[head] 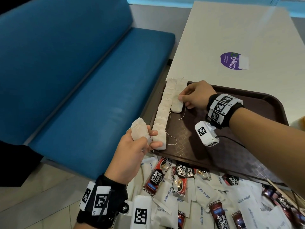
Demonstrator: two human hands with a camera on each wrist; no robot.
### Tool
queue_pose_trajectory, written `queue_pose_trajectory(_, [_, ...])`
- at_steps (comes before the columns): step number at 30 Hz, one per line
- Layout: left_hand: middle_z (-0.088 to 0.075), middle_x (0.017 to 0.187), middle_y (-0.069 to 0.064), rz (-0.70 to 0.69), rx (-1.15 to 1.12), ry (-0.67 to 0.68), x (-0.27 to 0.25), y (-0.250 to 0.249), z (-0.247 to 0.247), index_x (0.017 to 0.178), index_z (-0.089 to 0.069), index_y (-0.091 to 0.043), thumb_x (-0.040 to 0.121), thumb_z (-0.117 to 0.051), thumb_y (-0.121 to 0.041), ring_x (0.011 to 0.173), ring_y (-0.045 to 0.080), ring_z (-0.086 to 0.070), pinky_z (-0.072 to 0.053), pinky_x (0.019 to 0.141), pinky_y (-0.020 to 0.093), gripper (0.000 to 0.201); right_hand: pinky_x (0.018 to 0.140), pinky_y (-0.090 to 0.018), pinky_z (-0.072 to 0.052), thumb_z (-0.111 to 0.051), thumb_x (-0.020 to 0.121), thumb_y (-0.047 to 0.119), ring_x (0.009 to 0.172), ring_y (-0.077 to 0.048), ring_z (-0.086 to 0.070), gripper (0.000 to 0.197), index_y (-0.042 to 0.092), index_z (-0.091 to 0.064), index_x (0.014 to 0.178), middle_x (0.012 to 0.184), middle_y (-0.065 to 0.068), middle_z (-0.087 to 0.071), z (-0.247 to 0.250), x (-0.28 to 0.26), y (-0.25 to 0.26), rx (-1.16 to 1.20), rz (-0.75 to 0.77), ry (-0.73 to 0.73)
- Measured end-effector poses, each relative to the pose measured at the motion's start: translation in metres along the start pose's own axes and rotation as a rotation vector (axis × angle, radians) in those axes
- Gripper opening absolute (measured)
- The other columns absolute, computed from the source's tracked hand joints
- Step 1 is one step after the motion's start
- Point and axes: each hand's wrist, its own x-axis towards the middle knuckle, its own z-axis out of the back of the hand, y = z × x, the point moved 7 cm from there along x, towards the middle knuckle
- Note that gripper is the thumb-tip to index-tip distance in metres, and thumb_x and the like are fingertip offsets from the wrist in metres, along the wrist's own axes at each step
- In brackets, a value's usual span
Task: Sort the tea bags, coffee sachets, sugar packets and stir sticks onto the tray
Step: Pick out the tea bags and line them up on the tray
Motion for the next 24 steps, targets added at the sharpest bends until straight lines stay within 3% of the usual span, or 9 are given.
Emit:
queue_pose_trajectory(4, [-0.064,0.111,0.019,0.017,0.012,0.031,-0.002,0.001,-0.005,0.127,-0.053,0.003,0.092,-0.036,0.021,0.085,0.030,-0.074,-0.061,0.079,0.028,0.043,0.072,-0.036,-0.064,-0.081,0.087,0.022,0.075,-0.023,-0.071,0.016,0.014,-0.072,0.097,0.090,-0.004,-0.072,0.007,-0.002,0.003,-0.060,0.024,-0.075])
queue_pose_trajectory(5, [-0.064,0.110,0.018,0.018,0.016,0.034,-0.002,0.002,-0.005,0.128,-0.053,0.002,0.094,-0.037,0.020,0.085,0.030,-0.075,-0.061,0.079,0.029,0.041,0.075,-0.036,-0.062,-0.079,0.088,0.024,0.080,-0.022,-0.071,0.015,0.017,-0.071,0.098,0.090,-0.002,-0.071,0.010,-0.006,0.006,-0.090,0.049,-0.100])
queue_pose_trajectory(7, [-0.066,0.109,0.016,0.016,0.016,0.035,-0.003,0.002,-0.006,0.129,-0.052,-0.003,0.098,-0.044,0.015,0.088,0.034,-0.076,-0.060,0.087,0.034,0.037,0.071,-0.026,-0.053,-0.076,0.089,0.025,0.083,-0.015,-0.068,0.013,0.021,-0.071,0.101,0.092,0.003,-0.069,0.013,-0.020,0.017,-0.106,0.108,-0.121])
queue_pose_trajectory(9, [-0.070,0.110,0.014,0.018,0.000,0.047,-0.005,0.002,-0.009,0.130,-0.052,-0.007,0.100,-0.051,0.009,0.095,0.038,-0.075,-0.058,0.093,0.039,0.034,0.070,-0.022,-0.047,-0.076,0.089,0.025,0.081,-0.009,-0.066,0.010,0.024,-0.073,0.098,0.091,0.007,-0.070,0.010,-0.040,0.030,-0.082,0.177,-0.076])
queue_pose_trajectory(11, [-0.074,0.111,0.014,0.019,-0.017,0.080,-0.007,0.000,-0.013,0.131,-0.052,-0.008,0.099,-0.054,0.006,0.098,0.040,-0.074,-0.061,0.090,0.037,0.035,0.074,-0.023,-0.050,-0.078,0.088,0.028,0.077,-0.007,-0.066,0.007,0.026,-0.075,0.094,0.090,0.008,-0.072,0.001,-0.064,0.047,-0.046,0.263,0.035])
queue_pose_trajectory(15, [-0.073,0.116,0.020,-0.003,-0.034,0.154,-0.009,-0.006,-0.023,0.129,-0.059,-0.005,0.093,-0.060,0.004,0.098,0.042,-0.074,-0.062,0.086,0.036,0.037,0.075,-0.025,-0.056,-0.080,0.087,0.031,0.082,-0.016,-0.071,0.013,0.028,-0.076,0.099,0.097,0.005,-0.075,-0.017,-0.109,0.071,-0.005,0.377,0.236])
queue_pose_trajectory(17, [-0.072,0.117,0.022,-0.030,-0.019,0.180,-0.010,-0.008,-0.026,0.128,-0.063,-0.004,0.088,-0.065,-0.001,0.097,0.043,-0.074,-0.061,0.090,0.041,0.040,0.080,-0.034,-0.059,-0.082,0.086,0.032,0.084,-0.023,-0.073,0.019,0.025,-0.076,0.103,0.096,0.005,-0.075,-0.023,-0.123,0.073,0.012,0.377,0.304])
queue_pose_trajectory(21, [-0.074,0.111,0.023,-0.050,0.036,0.208,-0.008,-0.008,-0.025,0.124,-0.067,-0.001,0.086,-0.071,-0.003,0.089,0.039,-0.074,-0.063,0.084,0.038,0.037,0.087,-0.049,-0.059,-0.084,0.084,0.033,0.087,-0.028,-0.072,0.025,0.021,-0.075,0.104,0.094,0.002,-0.076,-0.023,-0.133,0.071,0.038,0.397,0.316])
queue_pose_trajectory(24, [-0.074,0.108,0.023,-0.057,0.074,0.211,-0.007,-0.006,-0.024,0.120,-0.071,-0.004,0.084,-0.076,-0.005,0.078,0.031,-0.072,-0.062,0.076,0.035,0.037,0.083,-0.045,-0.061,-0.085,0.083,0.024,0.085,-0.032,-0.073,0.023,0.019,-0.075,0.103,0.090,-0.006,-0.077,-0.021,-0.135,0.067,0.111,0.374,0.322])
